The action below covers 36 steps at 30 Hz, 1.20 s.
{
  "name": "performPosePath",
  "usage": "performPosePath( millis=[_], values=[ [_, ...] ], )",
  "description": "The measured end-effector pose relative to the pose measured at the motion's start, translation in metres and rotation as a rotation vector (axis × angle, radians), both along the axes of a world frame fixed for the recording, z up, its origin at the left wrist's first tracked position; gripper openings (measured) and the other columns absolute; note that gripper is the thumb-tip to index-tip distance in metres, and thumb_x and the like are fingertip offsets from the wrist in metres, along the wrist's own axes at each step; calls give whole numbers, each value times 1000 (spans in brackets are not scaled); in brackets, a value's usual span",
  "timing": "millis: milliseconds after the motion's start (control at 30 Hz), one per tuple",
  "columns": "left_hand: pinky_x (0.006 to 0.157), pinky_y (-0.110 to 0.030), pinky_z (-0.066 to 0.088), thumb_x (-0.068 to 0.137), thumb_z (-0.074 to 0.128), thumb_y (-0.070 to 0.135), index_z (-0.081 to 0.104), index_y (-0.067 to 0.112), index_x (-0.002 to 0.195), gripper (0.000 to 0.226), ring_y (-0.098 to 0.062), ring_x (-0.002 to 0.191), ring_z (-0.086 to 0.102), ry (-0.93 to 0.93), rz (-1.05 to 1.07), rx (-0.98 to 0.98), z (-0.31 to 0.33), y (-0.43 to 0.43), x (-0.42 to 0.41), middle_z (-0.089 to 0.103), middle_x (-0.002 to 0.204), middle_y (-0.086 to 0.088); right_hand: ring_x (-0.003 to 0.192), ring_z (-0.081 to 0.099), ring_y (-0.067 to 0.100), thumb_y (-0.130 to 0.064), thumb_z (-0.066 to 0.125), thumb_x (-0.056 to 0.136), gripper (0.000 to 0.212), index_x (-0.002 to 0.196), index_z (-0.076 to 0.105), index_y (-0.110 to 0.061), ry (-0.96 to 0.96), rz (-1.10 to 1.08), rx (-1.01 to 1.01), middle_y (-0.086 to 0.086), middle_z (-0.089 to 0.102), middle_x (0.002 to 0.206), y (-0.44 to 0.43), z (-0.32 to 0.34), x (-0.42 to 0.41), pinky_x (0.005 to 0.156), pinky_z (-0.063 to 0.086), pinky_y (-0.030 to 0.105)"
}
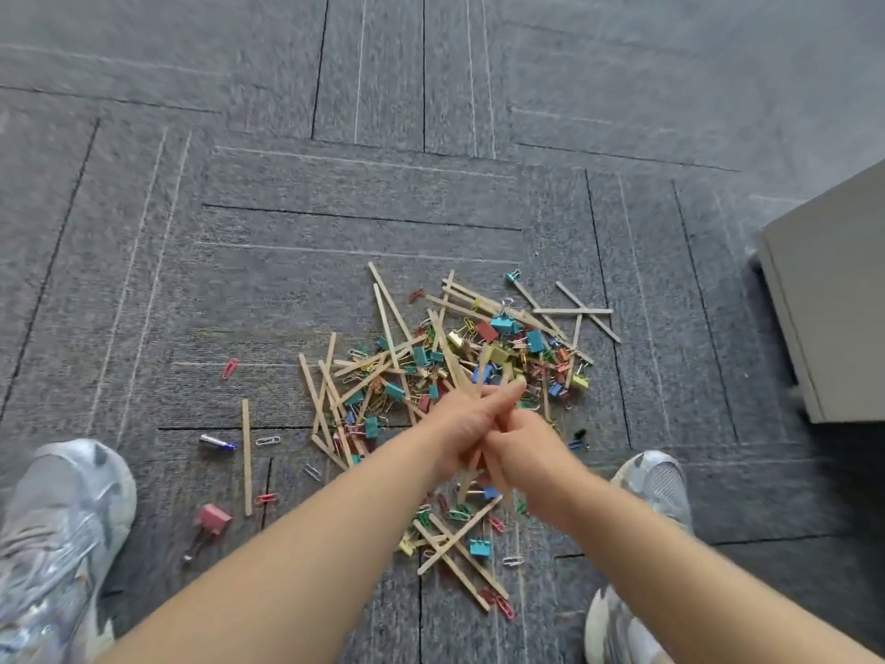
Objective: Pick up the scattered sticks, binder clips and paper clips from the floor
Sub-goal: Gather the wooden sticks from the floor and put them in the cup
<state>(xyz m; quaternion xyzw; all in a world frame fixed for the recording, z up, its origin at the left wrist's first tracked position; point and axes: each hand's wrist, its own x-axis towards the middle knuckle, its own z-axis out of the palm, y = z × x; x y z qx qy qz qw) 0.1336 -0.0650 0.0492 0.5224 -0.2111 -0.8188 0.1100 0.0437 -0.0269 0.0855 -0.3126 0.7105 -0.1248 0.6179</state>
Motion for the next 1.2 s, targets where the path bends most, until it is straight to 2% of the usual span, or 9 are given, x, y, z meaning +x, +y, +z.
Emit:
performPosePath(
  millis=[133, 300, 400, 500, 667, 767, 867, 1000, 1200],
  values=[
    [55, -27, 55, 93, 51, 47, 65, 7, 95, 43, -19, 60, 61, -106, 62, 10, -18, 4, 9, 65, 75, -7, 73, 72, 29, -12, 53, 94, 15, 101, 64, -4, -44, 52, 11, 15, 72, 87, 2, -26, 8, 72, 59, 48],
    [70, -36, 56, 96, 41, 50, 57, 5, 79, 50, -25, 68, 62, -228, 401, 70, -42, 0, 14, 64, 72, -9, 68, 63, 11, -37, 58, 92, 28, 94, 68, -11, -65, -29, -27, -1, 67, 86, -5, -46, -12, 69, 54, 29],
    [50, -27, 48, 97, 40, 48, 48, 9, 80, 43, -16, 51, 60, -296, 596, 104, -44, -3, 18, 48, 61, -2, 74, 61, 17, -41, 56, 91, 29, 95, 62, -13, 254, 61, -86, 2, 67, 86, -7, -70, -37, 74, 51, 37],
    [41, -21, 35, 94, 46, 51, 51, 11, 87, 41, -8, 41, 39, -314, 488, 118, -45, -1, 20, 40, 57, 4, 83, 58, 20, -42, 59, 89, 30, 97, 60, -13, 542, 343, -76, 2, 64, 93, -7, -94, -52, 71, 49, 34],
    [34, -16, 25, 92, 56, 43, 53, 6, 112, 42, -6, 48, 27, -343, 317, 88, -50, -1, 21, 41, 69, 3, 104, 50, 23, -47, 71, 78, 56, 111, 42, -12, 714, 650, -113, 5, 43, 113, 14, -112, -33, 77, 48, 33],
    [35, -16, 23, 94, 53, 39, 53, 7, 106, 34, -6, 47, 25, -318, 271, 90, -54, -1, 23, 37, 64, 5, 109, 50, 24, -36, 70, 82, 52, 114, 39, -10, 714, 671, -195, 8, 45, 118, 21, -117, -30, 79, 47, 31],
    [36, -17, 21, 95, 52, 35, 51, 10, 95, 25, -7, 47, 22, -310, 271, 91, -57, 1, 24, 34, 63, 4, 100, 54, 23, -26, 63, 90, 37, 114, 40, -9, 685, 680, -232, 8, 46, 118, 18, -117, -37, 74, 46, 30],
    [39, -18, 25, 94, 54, 34, 55, 8, 102, 27, -7, 50, 28, -385, 234, 56, -65, 2, 29, 50, 88, -4, 86, 51, 21, -13, 55, 93, 15, 105, 46, -9, 704, 786, -284, 7, 49, 112, 20, -115, -41, 70, 49, 29],
    [43, -19, 23, 94, 54, 32, 56, 7, 116, 33, -7, 51, 27, -426, 226, 41, -73, 4, 36, 46, 95, -6, 74, 49, 26, -16, 52, 92, 13, 98, 52, -4, 706, 769, -112, 10, 50, 94, 7, -109, -42, 58, 38, 29]
  ],
)
